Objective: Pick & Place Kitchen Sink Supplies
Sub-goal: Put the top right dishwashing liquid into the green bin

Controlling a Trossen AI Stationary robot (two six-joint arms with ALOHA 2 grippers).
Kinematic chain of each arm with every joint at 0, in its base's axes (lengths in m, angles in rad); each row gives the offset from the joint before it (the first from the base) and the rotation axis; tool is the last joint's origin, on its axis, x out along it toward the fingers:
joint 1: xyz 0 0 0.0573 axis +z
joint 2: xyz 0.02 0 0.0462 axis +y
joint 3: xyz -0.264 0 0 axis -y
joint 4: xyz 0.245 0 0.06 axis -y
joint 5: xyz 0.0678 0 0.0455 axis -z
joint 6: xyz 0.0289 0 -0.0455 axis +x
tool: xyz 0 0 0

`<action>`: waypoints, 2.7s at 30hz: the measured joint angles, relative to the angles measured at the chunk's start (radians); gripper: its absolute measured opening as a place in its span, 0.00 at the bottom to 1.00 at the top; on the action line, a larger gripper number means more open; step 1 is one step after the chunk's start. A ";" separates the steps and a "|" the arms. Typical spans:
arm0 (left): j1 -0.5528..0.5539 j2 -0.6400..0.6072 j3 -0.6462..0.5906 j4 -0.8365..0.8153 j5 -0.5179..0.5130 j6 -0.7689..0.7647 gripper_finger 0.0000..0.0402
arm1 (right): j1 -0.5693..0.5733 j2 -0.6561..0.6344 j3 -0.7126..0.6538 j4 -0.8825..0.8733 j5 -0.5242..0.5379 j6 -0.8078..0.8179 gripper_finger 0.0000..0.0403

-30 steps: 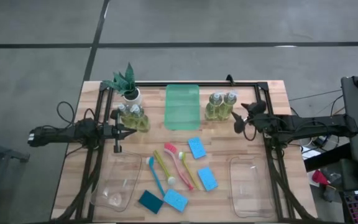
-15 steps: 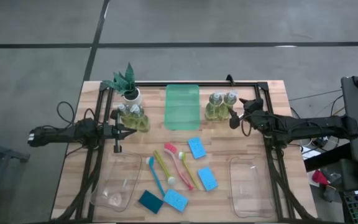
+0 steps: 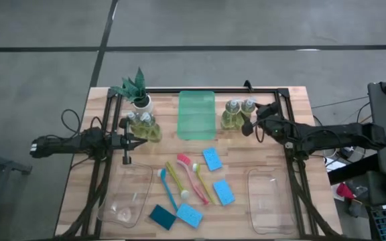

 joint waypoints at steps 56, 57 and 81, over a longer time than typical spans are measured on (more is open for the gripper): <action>0.000 0.000 0.000 0.000 0.000 0.000 0.00 | 0.214 -0.364 0.246 -0.466 -0.170 0.000 0.66; 0.000 0.000 0.000 0.000 0.000 0.000 0.00 | 0.220 -0.364 0.265 -0.487 -0.194 0.009 0.66; 0.000 0.000 0.000 0.000 0.001 0.000 0.00 | 0.239 -0.251 0.370 -0.102 -0.512 -0.071 0.67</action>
